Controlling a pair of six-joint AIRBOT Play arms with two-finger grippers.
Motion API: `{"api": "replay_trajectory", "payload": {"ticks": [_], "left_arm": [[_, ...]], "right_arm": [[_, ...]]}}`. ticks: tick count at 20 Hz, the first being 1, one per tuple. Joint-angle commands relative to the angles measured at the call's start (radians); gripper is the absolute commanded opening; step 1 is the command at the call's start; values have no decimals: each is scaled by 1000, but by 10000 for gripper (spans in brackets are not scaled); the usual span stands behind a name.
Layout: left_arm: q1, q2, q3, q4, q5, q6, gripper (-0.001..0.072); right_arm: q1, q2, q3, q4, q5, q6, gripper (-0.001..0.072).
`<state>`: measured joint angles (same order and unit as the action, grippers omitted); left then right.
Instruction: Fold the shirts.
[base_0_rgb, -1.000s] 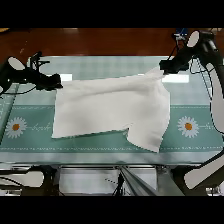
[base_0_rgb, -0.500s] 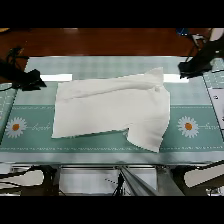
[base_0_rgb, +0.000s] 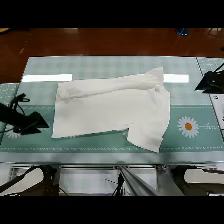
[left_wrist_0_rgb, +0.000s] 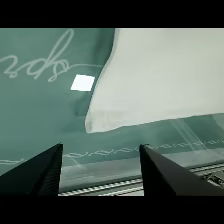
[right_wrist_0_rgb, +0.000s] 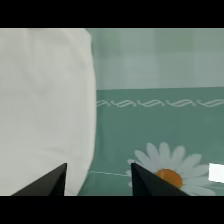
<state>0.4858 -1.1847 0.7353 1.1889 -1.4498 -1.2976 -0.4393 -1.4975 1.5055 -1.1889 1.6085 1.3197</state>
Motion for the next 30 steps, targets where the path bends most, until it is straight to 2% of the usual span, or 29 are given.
{"api": "replay_trajectory", "payload": {"ticks": [1,6,10,11,13,14,16,18,21,24,28,30], "left_arm": [[60,24,-145,-74,90,60,561],[49,2,-201,-192,209,60,559],[-25,-84,-214,-208,245,55,558],[-46,-102,-214,-229,262,55,474],[-71,-126,-214,-268,298,55,81],[-69,-127,-213,-274,303,55,25],[-59,-124,-212,-273,293,56,24],[-54,-123,-212,-273,274,68,23],[-54,-119,-212,-274,271,83,24],[-54,-119,-212,-274,270,86,24],[-54,-117,-212,-274,253,94,24],[-54,-116,-212,-274,252,94,24]], "right_arm": [[-37,25,-137,252,-93,-100,492],[-27,26,-170,298,-154,-131,490],[-27,26,-170,297,-151,-130,490],[-27,26,-170,297,-146,-124,490],[-27,27,-170,295,-125,-117,490],[-27,32,-170,278,-117,-117,490],[-27,47,-170,123,-112,-116,490],[-45,70,-222,-54,-122,-52,490],[-97,121,-432,-28,-147,-50,489],[-62,139,-594,-10,-202,-86,489],[24,140,-679,135,-297,-114,489],[79,140,-702,140,-335,-107,489]]}}
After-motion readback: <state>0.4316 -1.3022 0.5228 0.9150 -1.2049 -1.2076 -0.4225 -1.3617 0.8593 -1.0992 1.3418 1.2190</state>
